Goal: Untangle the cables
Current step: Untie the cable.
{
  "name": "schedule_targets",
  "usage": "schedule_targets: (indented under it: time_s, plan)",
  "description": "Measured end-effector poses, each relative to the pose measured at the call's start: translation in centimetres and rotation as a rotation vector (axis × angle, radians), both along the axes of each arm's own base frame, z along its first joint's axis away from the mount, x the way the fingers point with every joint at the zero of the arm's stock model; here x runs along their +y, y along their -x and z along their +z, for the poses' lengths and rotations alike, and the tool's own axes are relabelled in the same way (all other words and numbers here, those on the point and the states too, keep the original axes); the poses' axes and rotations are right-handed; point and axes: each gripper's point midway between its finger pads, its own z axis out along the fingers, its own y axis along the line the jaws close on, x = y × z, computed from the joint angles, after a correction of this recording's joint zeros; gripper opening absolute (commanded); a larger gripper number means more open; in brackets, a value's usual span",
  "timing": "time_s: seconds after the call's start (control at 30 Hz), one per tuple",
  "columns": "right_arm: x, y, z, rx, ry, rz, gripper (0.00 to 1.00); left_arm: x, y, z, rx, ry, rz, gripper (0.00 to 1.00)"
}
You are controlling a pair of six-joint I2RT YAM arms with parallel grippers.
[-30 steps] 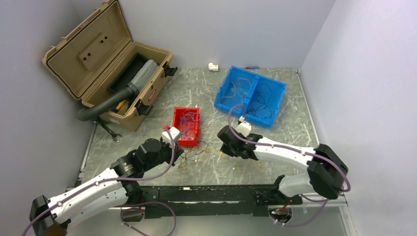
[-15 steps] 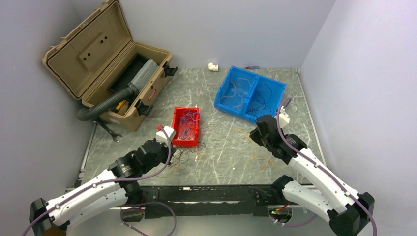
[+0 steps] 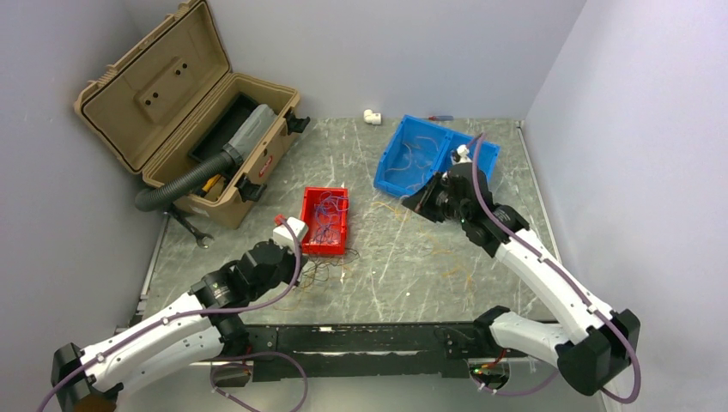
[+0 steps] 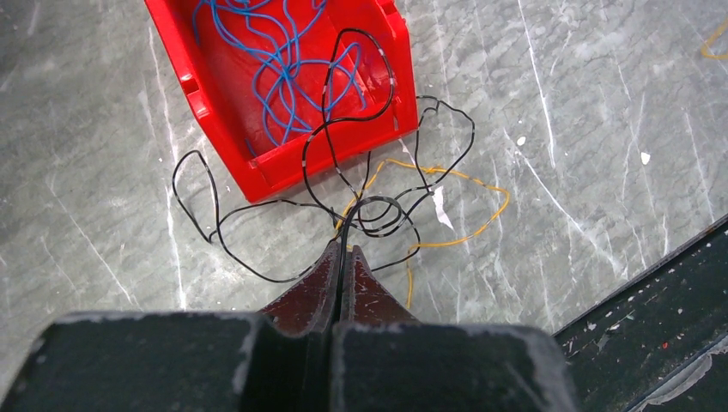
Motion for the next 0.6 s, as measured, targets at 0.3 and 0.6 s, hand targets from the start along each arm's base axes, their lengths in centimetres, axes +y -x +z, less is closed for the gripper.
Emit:
schedule_targets:
  time_s: [0.3, 0.6]
  plan:
    - [2.5, -1.3, 4.8, -0.088, -0.082, 0.091, 0.0, 0.0, -0.1, 0.3, -0.006, 0.003, 0.001, 0.0]
    - [-0.2, -0.4, 1.7, -0.062, -0.041, 0.018, 0.0, 0.0, -0.1, 0.4, -0.01, 0.004, 0.004, 0.0]
